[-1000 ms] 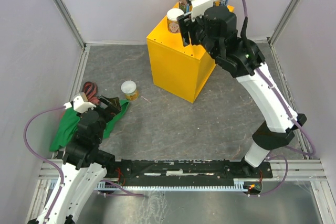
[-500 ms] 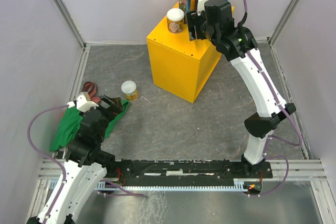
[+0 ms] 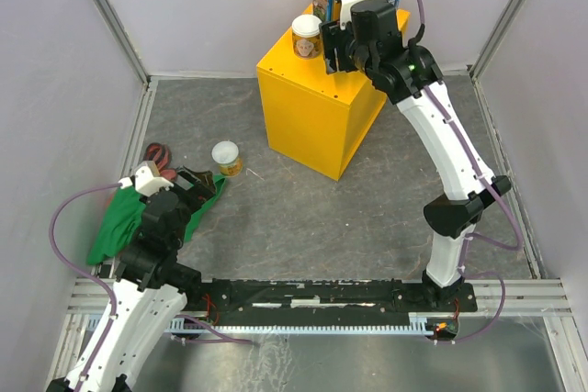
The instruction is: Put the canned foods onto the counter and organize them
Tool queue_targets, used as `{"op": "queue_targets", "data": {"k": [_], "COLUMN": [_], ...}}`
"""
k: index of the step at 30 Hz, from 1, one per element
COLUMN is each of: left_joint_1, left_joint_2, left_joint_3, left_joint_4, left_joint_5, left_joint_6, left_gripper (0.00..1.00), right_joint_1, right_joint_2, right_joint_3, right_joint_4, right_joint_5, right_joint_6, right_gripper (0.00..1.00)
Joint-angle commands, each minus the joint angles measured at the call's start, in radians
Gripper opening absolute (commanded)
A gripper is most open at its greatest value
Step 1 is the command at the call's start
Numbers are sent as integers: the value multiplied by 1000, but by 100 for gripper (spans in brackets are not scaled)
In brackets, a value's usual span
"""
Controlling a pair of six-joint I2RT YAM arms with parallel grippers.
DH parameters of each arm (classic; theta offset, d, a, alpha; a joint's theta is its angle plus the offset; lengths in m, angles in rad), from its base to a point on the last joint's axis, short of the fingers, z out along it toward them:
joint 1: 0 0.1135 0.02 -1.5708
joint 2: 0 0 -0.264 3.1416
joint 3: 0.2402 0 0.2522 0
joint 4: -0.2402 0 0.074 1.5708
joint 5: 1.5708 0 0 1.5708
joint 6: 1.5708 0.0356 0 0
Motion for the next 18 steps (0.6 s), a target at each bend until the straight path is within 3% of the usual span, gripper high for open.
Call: {"op": "queue_targets", "data": {"k": [1,18], "left_joint_1": [6,8], "left_joint_2": [5,-5], "left_joint_3": [0,-1], "left_joint_4": [48,39], "left_joint_5": [-8,1], "left_joint_6": [-29,-31], "left_gripper": [100,100], "right_joint_1": [-6,-26], "right_joint_2": [-13,21], "right_joint_3": [71,135], "right_joint_4": [44,-46], "right_joint_5": [1,-14], "right_joint_6": [24,80], "right_gripper": [33,40]}}
